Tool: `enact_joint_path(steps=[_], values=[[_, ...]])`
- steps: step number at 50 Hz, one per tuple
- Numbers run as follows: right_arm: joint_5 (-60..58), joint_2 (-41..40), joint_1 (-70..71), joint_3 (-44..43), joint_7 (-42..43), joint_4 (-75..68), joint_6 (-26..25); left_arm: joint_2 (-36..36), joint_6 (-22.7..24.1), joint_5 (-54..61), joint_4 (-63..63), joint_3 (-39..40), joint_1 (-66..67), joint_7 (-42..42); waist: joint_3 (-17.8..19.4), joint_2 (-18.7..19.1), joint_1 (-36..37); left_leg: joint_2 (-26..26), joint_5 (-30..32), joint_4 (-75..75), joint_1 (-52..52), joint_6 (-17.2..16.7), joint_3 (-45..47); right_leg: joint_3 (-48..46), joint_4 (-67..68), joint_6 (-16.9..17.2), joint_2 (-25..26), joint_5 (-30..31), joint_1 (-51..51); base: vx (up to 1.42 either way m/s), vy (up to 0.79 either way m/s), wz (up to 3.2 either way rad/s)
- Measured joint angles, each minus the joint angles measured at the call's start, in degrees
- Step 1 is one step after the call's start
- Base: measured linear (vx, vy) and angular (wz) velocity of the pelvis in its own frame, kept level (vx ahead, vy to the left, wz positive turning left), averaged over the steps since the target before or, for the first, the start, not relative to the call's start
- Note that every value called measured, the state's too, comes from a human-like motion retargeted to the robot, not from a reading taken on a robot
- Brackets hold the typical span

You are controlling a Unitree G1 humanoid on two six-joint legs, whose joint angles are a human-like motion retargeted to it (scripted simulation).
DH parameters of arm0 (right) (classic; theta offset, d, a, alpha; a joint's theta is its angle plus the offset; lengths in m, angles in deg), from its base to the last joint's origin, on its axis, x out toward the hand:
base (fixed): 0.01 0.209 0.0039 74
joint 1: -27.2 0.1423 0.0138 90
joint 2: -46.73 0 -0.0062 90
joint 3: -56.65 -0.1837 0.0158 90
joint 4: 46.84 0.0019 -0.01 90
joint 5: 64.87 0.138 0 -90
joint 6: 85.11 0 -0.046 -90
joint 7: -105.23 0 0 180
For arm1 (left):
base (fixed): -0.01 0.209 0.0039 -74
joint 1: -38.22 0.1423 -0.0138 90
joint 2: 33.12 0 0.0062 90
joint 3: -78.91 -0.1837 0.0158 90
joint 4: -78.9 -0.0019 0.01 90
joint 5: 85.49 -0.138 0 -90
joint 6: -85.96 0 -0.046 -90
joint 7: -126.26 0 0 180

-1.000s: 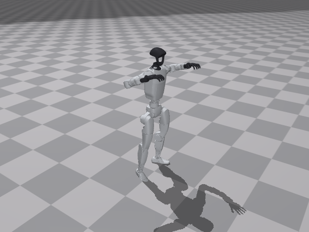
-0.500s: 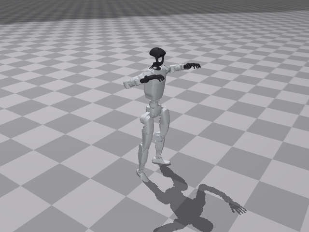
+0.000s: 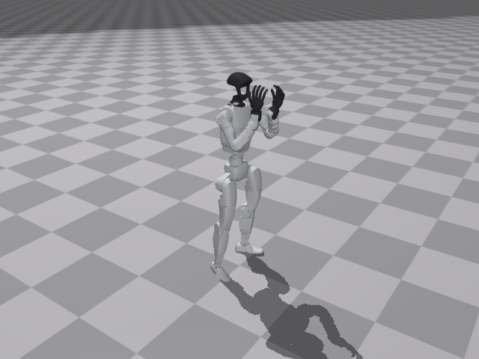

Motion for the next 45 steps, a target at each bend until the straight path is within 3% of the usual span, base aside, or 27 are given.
enact_joint_path(steps=[3, 8, 10, 15, 21, 27, 32, 34, 40, 45], values=[[-4.89, -0.63, 4.31, 4.38, -2.28, -2.42, -1.62, 2.14, -1.06, -2.26, -1.32, -2.51, -3.08, 1.72, -0.31, -0.42, -0.07, -0.10, -0.14, 0.06, -0.06, 0.15, 0.10, 0.21, -0.17, 0.00, -0.10, 0.01, -0.03, 0.00, 0.00, 0.00], [-5.77, 7.63, 0.98, -1.87, 3.64, -3.24, -0.56, -7.46, 0.85, -1.45, -0.07, 1.96, -0.73, 0.50, 0.04, -0.55, 0.23, -0.11, -0.17, 0.06, 0.04, 0.08, 0.17, 0.27, -0.18, 0.00, -0.12, 0.01, 0.03, 0.00, 0.00, 0.00], [-2.95, 8.03, -0.13, -2.80, 6.72, -3.88, -0.28, -7.76, 0.87, 0.57, -0.23, 2.42, -0.03, -0.91, 0.14, -0.68, 0.30, -0.21, -0.21, 0.03, 0.15, 0.15, 0.12, 0.22, -0.11, 0.00, -0.24, -0.06, 0.12, 0.00, 0.00, 0.00], [-5.89, 3.92, 7.48, 6.74, -0.41, -5.23, -1.43, -3.11, 0.06, 0.38, -2.97, -4.65, -5.62, 2.63, -0.56, -0.78, -0.36, -0.35, -0.44, 0.07, 0.24, 0.26, 0.12, 0.25, -0.02, 0.00, -0.41, -0.25, 0.20, 0.00, 0.00, 0.00], [-8.90, 11.83, 2.86, -1.11, 9.51, -5.14, -0.69, -12.19, 2.07, -1.19, 0.36, 1.36, -1.77, -1.07, 0.04, -0.63, 0.09, -0.01, -0.39, 0.10, 0.17, -0.12, 0.17, 0.14, -0.30, 0.00, -0.02, -0.09, 0.25, 0.00, 0.00, 0.00], [-8.61, 7.35, 8.21, 8.87, 3.96, -4.34, -0.49, -5.63, 1.13, -1.01, -0.97, -6.41, -5.46, -0.03, -0.46, -0.92, -0.12, -0.24, -0.64, 0.11, 0.37, 0.01, 0.06, 0.04, -0.14, 0.00, -0.31, -0.42, 0.47, 0.00, 0.00, 0.00], [-7.82, 13.83, 2.30, -1.13, 7.94, -4.45, 0.62, -14.33, 2.21, -2.39, 1.58, -0.11, -2.08, -1.77, 0.12, -0.76, 0.28, -0.13, -0.63, 0.06, 0.57, -0.12, -0.18, -0.25, 0.05, 0.00, -0.23, -0.56, 0.71, 0.00, 0.00, 0.00], [-5.28, 14.30, 0.16, -2.75, 10.48, -4.97, 0.87, -14.71, 2.53, -0.22, 2.30, 0.93, -0.17, -2.76, 0.00, -0.97, 0.42, -0.20, -0.63, 0.00, 0.71, -0.19, -0.26, -0.36, 0.05, 0.00, -0.30, -0.65, 0.90, 0.00, 0.00, 0.00], [-9.17, 9.79, 7.81, 9.99, 3.59, -2.93, 0.50, -8.13, 1.43, -2.08, -0.70, -7.72, -6.18, 1.34, -0.95, -1.27, -0.29, -0.38, -1.10, 0.23, 0.83, 0.15, -0.54, -0.62, 0.19, 0.00, -0.62, -1.02, 1.23, 0.00, 0.00, 0.00], [-5.87, 19.32, 0.71, -0.67, 9.05, -4.22, 1.74, -17.71, 3.94, 0.25, 3.48, 0.50, 0.04, 1.59, -0.19, -1.16, -0.44, -0.43, -1.12, 0.23, 1.17, -0.19, -0.85, -1.00, 0.44, 0.00, -0.77, -1.23, 1.69, 0.00, 0.00, 0.00]])
